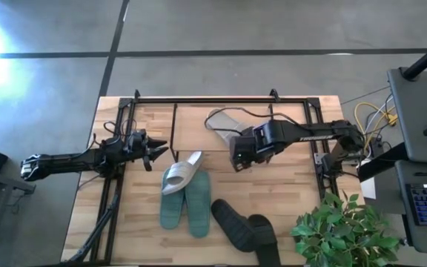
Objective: Pick and place slides into the shelf
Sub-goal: Put the right gray slide on the shelf
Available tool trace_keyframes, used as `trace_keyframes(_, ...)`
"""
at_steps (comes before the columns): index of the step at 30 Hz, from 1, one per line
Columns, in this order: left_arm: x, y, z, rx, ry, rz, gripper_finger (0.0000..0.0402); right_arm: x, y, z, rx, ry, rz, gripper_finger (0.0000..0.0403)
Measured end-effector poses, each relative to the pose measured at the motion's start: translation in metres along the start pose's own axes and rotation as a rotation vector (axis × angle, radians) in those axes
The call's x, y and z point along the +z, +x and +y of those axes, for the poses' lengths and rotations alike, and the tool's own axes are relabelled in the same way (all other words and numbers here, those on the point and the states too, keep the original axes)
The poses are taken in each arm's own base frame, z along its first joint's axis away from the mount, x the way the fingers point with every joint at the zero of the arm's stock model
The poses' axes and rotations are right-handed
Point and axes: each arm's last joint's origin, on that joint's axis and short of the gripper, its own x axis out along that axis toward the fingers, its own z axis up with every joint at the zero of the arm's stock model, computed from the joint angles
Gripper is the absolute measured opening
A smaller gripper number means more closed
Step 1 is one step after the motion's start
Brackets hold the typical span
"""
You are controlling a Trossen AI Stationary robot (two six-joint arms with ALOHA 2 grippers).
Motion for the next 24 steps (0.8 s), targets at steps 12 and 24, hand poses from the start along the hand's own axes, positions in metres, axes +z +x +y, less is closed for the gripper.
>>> trace_keyframes(12,0.0,0.0,0.0,0.001,0.001,0.004,0.0134,0.025,0.047,0.016,-0.007,0.024,-0.038,0.0224)
trace_keyframes(24,-0.001,0.001,0.0,0.003,0.001,0.009,0.0134,0.047,0.032,-0.027,-0.392,0.121,-0.446,0.0224)
